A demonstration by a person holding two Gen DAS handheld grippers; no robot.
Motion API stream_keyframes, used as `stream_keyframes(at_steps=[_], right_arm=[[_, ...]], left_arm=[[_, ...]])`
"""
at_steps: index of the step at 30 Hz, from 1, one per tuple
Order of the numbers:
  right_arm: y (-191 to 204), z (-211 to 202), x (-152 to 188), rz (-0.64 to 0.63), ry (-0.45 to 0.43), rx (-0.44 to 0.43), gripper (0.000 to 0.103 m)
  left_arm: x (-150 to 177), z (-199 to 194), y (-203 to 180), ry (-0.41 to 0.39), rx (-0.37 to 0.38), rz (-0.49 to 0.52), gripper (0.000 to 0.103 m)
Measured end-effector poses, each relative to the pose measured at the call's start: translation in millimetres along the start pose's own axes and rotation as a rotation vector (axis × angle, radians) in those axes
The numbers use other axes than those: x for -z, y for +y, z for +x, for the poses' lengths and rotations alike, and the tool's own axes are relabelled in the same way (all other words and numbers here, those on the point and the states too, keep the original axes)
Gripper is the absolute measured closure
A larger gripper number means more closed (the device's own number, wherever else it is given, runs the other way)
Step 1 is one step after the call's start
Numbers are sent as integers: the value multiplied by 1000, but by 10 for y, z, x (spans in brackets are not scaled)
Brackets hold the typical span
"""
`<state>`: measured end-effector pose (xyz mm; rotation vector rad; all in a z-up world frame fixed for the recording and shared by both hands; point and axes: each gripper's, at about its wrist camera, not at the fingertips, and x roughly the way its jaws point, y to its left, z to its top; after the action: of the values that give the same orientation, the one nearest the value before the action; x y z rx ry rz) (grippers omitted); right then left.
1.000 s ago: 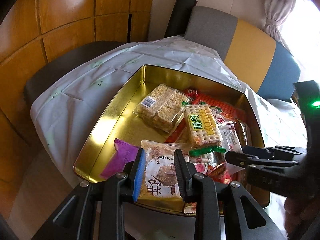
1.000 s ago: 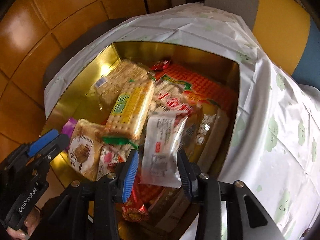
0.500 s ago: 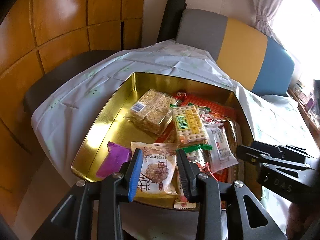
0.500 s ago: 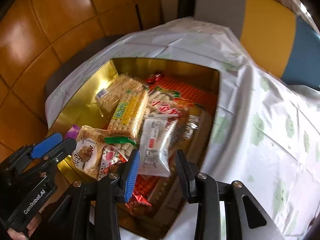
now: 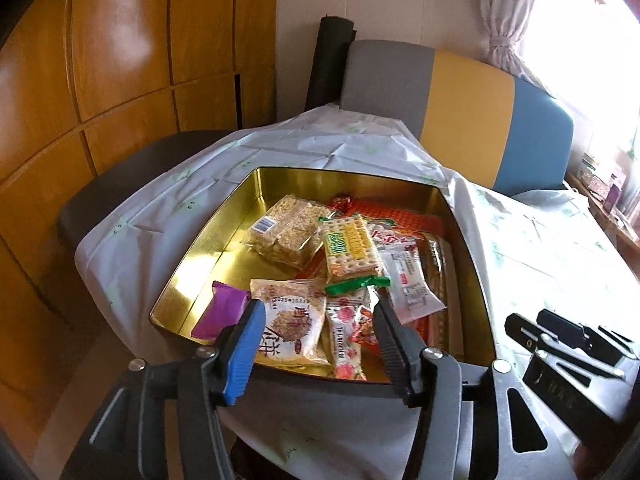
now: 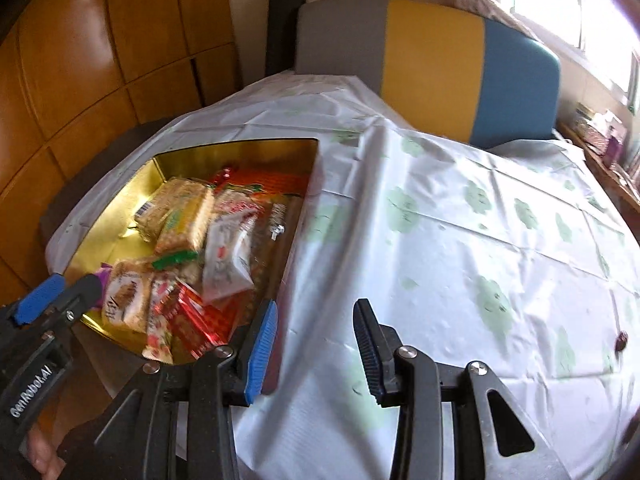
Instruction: Organize snacks
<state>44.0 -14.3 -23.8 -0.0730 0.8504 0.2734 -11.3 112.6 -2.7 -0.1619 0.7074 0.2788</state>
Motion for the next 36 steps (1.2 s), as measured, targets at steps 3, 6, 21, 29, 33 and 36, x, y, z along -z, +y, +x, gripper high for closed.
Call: stream_keyframes(at_steps=[3, 6, 21, 29, 33, 36], right_arm=[[-21, -27, 68, 3, -12, 27, 63], [-40, -52, 104, 9, -19, 37, 63], [12, -141, 118, -3, -56, 47, 63], [45, -140, 107, -11, -58, 45, 63], [61, -130, 107, -16, -56, 42, 63], [73, -129, 109, -19, -58, 41, 63]], left_arm=[[18, -40, -49, -8, 7, 10, 40], [30, -67, -84, -11, 11, 19, 39], [20, -104, -40, -24, 6, 4, 37], [9, -101, -13, -22, 4, -5, 35], [12, -92, -7, -21, 3, -7, 35], [13, -93, -9, -23, 3, -7, 35]])
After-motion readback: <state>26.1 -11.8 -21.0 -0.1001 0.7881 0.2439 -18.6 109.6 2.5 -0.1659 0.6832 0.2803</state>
